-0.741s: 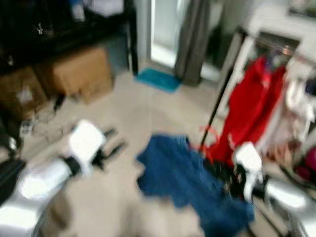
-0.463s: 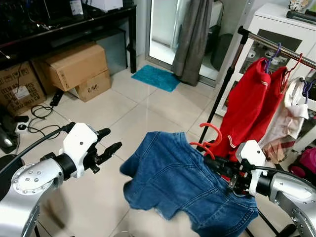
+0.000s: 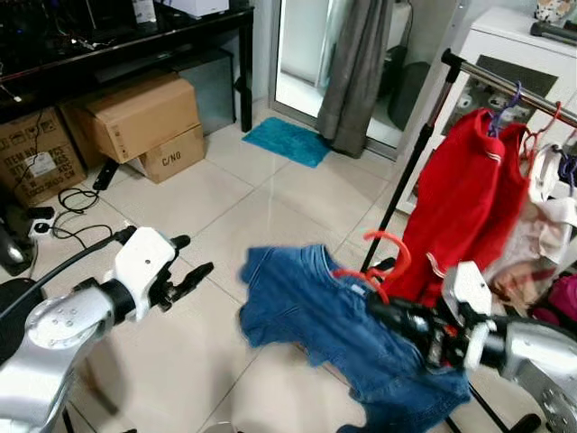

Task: Hang hanger

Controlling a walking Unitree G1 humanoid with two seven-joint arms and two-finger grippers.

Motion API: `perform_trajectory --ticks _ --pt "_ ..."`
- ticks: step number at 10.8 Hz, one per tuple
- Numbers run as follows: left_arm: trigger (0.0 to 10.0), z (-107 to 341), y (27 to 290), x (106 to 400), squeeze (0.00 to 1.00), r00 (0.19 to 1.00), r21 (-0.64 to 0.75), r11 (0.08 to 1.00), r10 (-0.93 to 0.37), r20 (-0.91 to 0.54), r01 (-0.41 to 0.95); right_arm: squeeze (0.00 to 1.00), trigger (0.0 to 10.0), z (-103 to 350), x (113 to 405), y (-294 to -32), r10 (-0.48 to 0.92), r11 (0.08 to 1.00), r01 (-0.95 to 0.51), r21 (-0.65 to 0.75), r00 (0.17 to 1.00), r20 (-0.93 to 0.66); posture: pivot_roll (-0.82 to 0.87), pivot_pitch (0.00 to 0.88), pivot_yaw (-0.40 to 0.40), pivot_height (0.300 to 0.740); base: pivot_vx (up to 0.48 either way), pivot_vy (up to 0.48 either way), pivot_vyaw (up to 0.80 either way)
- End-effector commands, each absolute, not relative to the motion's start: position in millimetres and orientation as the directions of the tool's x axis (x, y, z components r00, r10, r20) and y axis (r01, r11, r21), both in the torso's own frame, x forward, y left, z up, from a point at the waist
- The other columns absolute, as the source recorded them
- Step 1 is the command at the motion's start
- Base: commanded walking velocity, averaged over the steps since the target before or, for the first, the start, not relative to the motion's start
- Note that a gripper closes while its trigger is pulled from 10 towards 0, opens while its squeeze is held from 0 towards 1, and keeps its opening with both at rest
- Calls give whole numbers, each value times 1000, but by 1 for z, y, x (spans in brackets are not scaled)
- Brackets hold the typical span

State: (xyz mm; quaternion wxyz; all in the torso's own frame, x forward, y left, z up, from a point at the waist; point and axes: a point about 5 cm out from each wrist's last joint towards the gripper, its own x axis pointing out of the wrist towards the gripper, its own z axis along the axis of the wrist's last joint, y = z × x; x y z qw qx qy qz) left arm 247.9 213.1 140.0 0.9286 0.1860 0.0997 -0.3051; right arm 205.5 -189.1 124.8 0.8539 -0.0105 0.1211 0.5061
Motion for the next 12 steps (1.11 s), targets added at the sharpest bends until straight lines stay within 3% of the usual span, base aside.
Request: perform_trajectory --ticks 1,3,5,6,7,8,9,10,11,12 --pt "10000 143 207 250 0 769 265 723 -580 -268 638 0 10000 138 205 -191 878 463 -884 67 447 -171 68 14 -66 740 0 0 0" --pt "10000 130 186 261 0 631 192 604 -709 -313 774 0 10000 137 201 -189 889 440 -895 75 422 -175 56 13 -47 740 0 0 0" --pt "9647 117 188 267 0 614 186 593 -696 -373 784 0 10000 141 203 -188 890 442 -895 66 429 -155 47 13 -34 740 0 0 0" --pt "7765 115 189 268 0 620 187 599 -688 -377 779 0 10000 142 203 -188 889 443 -894 61 430 -155 40 13 -27 740 0 0 0" --pt "4235 113 190 268 0 601 186 580 -698 -388 793 0 10000 142 203 -189 887 448 -892 57 436 -155 38 14 -22 740 0 0 0" --pt "4039 112 190 265 0 589 179 569 -707 -393 803 0 10000 142 203 -190 882 458 -887 56 446 -151 37 15 -20 740 0 0 0" --pt "2471 110 192 262 0 582 173 565 -709 -398 807 0 10000 143 203 -192 880 463 -885 54 451 -151 38 16 -18 740 0 0 0" --pt "1725 109 192 261 0 574 171 558 -711 -406 812 0 10000 143 203 -193 877 469 -882 52 457 -150 38 15 -18 740 0 0 0" --pt "0 107 192 258 0 561 166 547 -715 -417 820 0 10000 143 204 -194 874 475 -879 50 463 -147 39 17 -17 740 0 0 0" --pt "0 104 193 257 0 559 165 547 -711 -427 821 0 10000 144 204 -195 873 476 -878 49 465 -144 40 18 -18 740 0 0 0"
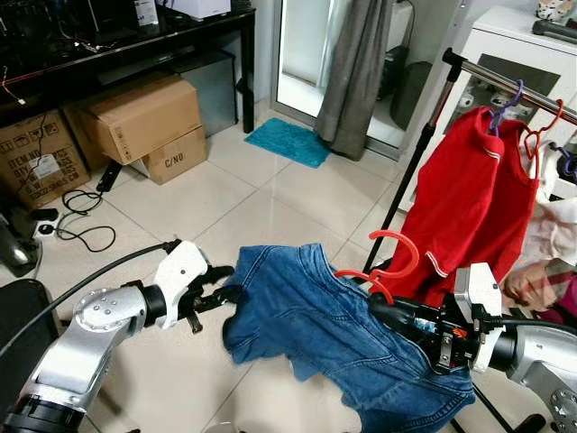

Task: Hang hanger

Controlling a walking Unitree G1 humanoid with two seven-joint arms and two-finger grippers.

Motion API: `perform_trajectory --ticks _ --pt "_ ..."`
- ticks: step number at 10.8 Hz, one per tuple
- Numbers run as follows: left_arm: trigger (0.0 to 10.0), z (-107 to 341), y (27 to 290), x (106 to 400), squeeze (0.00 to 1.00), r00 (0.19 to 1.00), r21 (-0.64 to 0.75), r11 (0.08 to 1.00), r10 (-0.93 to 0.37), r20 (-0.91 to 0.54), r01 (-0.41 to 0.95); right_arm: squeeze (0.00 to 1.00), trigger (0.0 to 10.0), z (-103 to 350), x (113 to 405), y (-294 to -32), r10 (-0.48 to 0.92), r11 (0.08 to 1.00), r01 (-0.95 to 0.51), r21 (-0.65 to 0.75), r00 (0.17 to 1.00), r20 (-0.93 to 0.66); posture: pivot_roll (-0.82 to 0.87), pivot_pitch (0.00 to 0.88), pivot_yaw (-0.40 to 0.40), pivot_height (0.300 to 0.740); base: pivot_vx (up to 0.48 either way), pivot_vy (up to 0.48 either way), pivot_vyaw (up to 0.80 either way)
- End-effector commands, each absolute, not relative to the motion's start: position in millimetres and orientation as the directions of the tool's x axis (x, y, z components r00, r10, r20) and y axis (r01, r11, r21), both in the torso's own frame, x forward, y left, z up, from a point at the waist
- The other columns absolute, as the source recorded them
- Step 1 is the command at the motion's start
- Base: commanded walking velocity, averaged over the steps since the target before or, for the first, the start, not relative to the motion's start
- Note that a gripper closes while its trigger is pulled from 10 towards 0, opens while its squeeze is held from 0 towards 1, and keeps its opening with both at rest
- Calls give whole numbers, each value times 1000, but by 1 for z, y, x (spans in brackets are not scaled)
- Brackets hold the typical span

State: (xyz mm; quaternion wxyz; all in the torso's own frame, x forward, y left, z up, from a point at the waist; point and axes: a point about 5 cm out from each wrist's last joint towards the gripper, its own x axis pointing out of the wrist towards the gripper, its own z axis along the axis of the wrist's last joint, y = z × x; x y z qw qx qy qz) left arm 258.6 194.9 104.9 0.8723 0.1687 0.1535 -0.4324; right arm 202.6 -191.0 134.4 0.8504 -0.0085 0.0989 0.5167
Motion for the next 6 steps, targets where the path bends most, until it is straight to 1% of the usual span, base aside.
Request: perform_trajectory --ticks 1,6 --pt "0 102 195 259 0 571 174 557 -698 -431 812 0 10000 145 205 -194 876 473 -880 50 463 -138 39 17 -20 740 0 0 0" --pt "0 103 194 275 0 599 159 589 -701 -387 792 0 10000 147 204 -195 879 467 -883 52 457 -135 26 23 -19 740 0 0 0"
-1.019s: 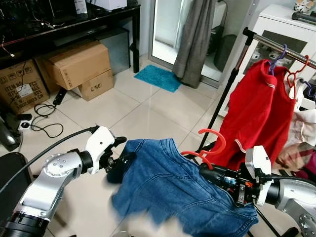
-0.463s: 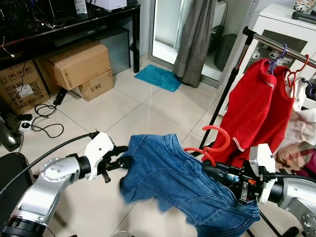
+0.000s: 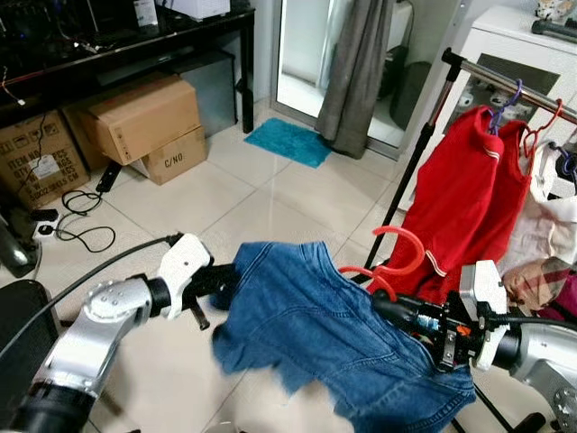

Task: Hang hanger

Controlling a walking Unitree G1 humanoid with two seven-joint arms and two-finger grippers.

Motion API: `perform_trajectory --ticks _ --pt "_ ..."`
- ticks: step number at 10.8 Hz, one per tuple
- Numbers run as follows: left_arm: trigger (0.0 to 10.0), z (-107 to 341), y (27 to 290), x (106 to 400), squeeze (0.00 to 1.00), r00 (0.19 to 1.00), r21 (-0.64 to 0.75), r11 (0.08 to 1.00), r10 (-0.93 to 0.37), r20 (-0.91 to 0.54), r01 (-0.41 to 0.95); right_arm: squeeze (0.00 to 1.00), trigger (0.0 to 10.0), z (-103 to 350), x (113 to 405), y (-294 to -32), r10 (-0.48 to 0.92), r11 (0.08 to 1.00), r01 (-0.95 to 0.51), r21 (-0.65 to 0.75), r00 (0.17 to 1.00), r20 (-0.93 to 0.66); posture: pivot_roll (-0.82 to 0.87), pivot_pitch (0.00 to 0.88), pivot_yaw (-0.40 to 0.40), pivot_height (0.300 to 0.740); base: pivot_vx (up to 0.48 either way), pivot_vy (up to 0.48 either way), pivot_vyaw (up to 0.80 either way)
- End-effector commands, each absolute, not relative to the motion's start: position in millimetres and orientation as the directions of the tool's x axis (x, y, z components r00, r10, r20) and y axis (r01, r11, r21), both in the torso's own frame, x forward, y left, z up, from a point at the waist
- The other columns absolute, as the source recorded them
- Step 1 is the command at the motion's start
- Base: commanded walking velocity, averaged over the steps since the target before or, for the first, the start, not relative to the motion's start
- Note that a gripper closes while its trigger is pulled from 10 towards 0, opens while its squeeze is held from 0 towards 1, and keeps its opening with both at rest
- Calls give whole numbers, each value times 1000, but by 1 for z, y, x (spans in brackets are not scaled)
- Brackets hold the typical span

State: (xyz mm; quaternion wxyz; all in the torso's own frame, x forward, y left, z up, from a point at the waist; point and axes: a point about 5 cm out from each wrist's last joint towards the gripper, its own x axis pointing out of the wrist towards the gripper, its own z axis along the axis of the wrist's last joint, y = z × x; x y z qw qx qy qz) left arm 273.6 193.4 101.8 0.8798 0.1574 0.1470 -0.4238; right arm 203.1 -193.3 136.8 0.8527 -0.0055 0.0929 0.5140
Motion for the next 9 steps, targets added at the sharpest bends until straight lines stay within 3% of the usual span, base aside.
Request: perform_trajectory --ticks 1,4,5,9 --pt "0 106 192 277 0 606 157 596 -704 -370 788 0 10000 147 203 -196 878 469 -882 54 459 -135 24 22 -19 740 0 0 0" --pt "0 113 192 278 0 610 153 597 -717 -338 787 0 10000 142 205 -200 856 497 -866 47 481 -189 21 21 -17 740 0 0 0" --pt "0 120 194 275 0 616 150 603 -723 -312 784 0 10000 136 210 -207 808 557 -830 20 537 -242 19 23 -16 740 0 0 0" --pt "0 135 205 272 0 699 146 686 -679 -224 713 0 10000 129 217 -219 738 634 -773 -14 610 -287 26 19 -24 740 0 0 0"
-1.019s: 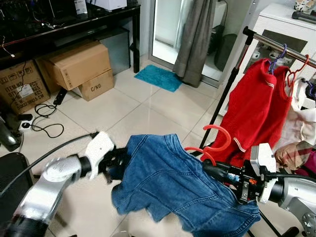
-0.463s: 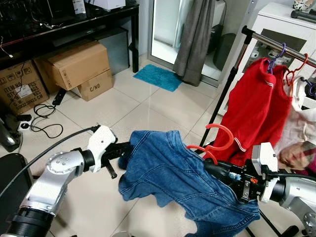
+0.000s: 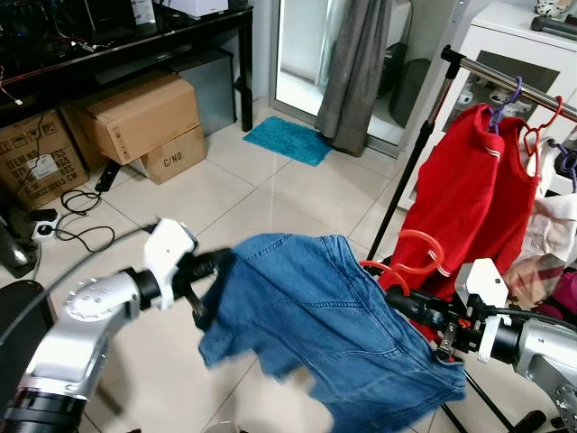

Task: Hang hanger

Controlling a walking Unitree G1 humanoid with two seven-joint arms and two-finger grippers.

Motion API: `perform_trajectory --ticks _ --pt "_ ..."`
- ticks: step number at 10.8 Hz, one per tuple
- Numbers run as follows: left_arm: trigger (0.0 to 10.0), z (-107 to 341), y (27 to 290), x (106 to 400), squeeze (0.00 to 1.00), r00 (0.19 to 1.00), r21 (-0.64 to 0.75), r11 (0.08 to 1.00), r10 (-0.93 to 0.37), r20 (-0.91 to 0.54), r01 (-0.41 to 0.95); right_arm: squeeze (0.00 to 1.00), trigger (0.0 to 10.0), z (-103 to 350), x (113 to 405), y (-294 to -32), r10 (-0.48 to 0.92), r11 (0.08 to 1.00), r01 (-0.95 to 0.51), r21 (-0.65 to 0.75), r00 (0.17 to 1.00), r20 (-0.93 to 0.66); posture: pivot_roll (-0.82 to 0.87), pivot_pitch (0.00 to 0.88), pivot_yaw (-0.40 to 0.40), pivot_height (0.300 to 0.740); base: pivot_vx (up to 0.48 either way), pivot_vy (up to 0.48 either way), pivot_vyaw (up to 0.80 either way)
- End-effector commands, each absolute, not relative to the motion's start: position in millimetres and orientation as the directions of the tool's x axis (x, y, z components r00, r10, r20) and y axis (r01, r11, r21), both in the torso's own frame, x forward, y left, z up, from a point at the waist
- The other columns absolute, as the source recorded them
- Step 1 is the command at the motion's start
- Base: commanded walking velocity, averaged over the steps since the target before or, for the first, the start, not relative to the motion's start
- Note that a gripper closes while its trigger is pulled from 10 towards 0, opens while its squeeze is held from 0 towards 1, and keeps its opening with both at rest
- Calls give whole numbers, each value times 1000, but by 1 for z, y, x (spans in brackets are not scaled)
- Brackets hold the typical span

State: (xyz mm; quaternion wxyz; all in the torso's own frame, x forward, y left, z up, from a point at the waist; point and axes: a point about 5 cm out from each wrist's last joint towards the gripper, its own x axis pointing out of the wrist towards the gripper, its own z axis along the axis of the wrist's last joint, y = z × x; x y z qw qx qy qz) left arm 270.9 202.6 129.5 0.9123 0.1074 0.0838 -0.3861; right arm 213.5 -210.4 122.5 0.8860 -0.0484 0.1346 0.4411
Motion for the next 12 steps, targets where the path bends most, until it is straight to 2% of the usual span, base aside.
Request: perform_trajectory --ticks 1,3,4,7,8,9,10,12 --pt "0 139 210 274 0 733 159 716 -651 -198 680 0 10000 129 216 -220 744 624 -781 -22 603 -286 29 16 -29 740 0 0 0" --pt "0 145 228 279 0 812 168 795 -562 -155 583 0 10000 132 211 -222 767 603 -798 -13 584 -267 28 13 -29 740 0 0 0" --pt "0 139 236 276 0 828 171 811 -533 -176 559 0 10000 135 211 -225 767 606 -796 -12 588 -258 27 10 -29 740 0 0 0" --pt "0 134 231 275 0 821 167 806 -540 -184 568 0 10000 138 211 -222 790 577 -817 -17 562 -245 24 7 -33 740 0 0 0" --pt "10000 135 229 278 0 832 194 810 -524 -182 553 0 10000 140 211 -220 798 566 -824 -16 553 -238 25 11 -34 740 0 0 0" --pt "10000 137 230 280 459 835 184 815 -523 -171 549 0 10000 140 211 -219 801 563 -826 -15 550 -235 26 13 -33 740 0 0 0" --pt "10000 140 232 281 1000 830 158 816 -535 -159 556 0 10000 140 211 -219 804 559 -829 -15 547 -233 26 13 -33 740 0 0 0" --pt "10000 143 234 280 1000 833 195 810 -532 -149 552 0 10000 140 211 -219 803 561 -828 -14 548 -232 26 13 -33 740 0 0 0"
